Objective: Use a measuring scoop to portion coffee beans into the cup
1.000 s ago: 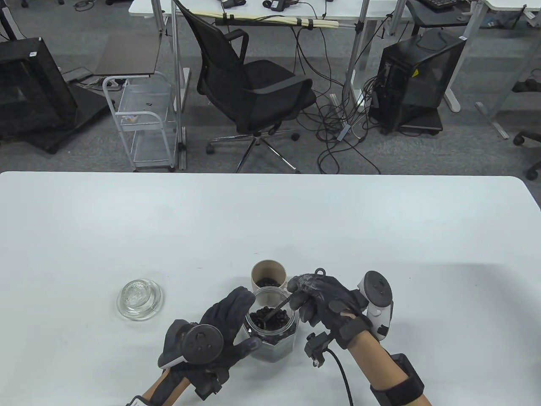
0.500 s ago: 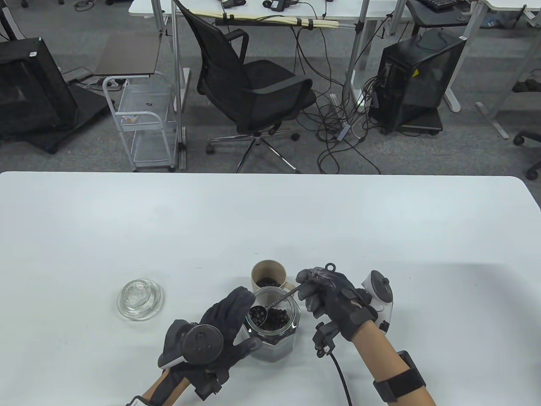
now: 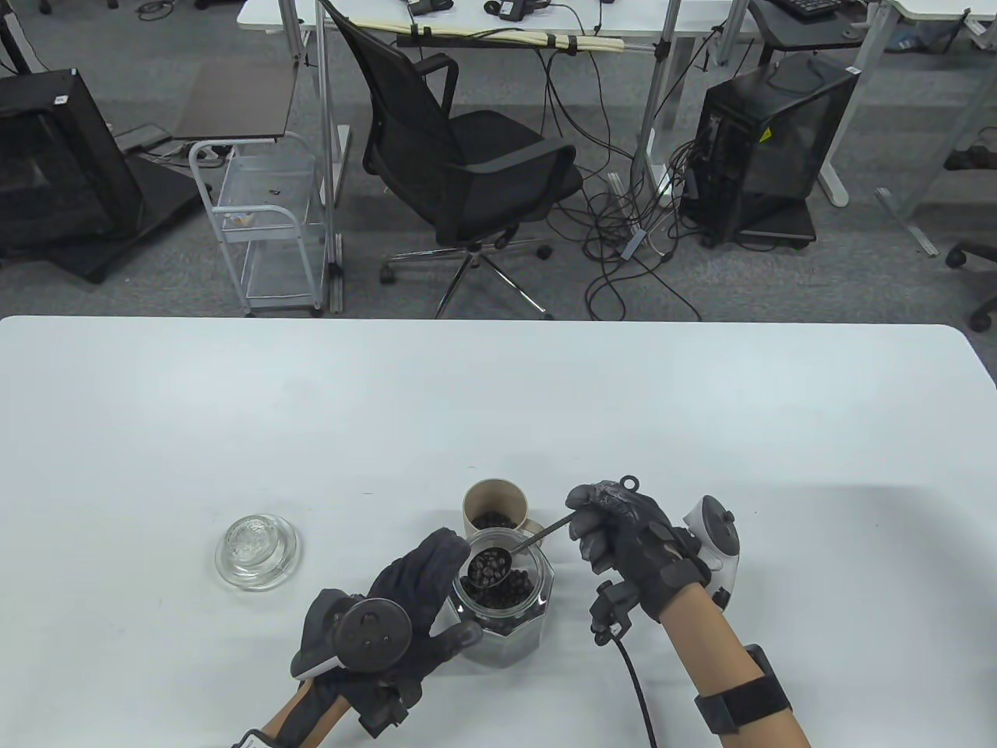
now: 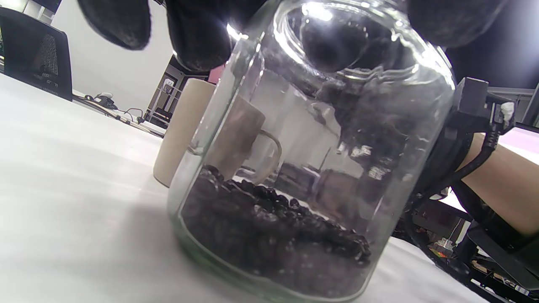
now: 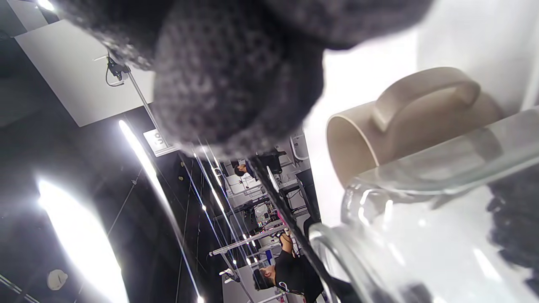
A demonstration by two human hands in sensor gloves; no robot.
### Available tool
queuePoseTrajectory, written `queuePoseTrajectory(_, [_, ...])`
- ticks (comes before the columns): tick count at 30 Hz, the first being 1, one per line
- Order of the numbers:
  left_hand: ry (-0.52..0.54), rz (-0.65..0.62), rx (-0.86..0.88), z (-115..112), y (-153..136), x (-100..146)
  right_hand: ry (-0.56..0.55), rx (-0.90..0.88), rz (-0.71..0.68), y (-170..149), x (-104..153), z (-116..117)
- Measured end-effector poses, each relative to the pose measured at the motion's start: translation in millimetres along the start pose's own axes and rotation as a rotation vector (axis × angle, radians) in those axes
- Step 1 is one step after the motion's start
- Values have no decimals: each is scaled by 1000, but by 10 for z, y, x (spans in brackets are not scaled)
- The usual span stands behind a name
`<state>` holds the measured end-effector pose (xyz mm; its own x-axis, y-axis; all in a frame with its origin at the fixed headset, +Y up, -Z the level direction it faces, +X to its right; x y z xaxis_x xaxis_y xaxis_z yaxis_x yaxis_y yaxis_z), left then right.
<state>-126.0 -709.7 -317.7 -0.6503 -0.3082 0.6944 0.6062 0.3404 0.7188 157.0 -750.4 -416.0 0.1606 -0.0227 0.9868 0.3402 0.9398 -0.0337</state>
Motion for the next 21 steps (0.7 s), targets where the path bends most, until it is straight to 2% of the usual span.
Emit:
queuePoseTrajectory(10, [0,0,-1,1,0,0,-36,-119,-69,142,-20,-87])
queuePoseTrajectory(17, [0,0,-2,1,1,1,-108,-165,-110,83,-55,-226])
queuePoseTrajectory(21, [0,0,-2,1,1,1,-185,-137,-139,54,-43,-322])
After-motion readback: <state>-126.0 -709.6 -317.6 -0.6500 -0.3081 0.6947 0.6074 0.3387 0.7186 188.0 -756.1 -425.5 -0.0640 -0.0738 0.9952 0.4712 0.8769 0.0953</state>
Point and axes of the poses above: the tracker on the back of each hand, its own y axis roughly to the thumb side, its own x axis roughly from the fingertips to the wrist, z = x × y, the point moved 5 cm from there along -x, roughly from the wrist to the fingertips, and after that the axes turned 11 degrees about -z, right-handed, at the moved point
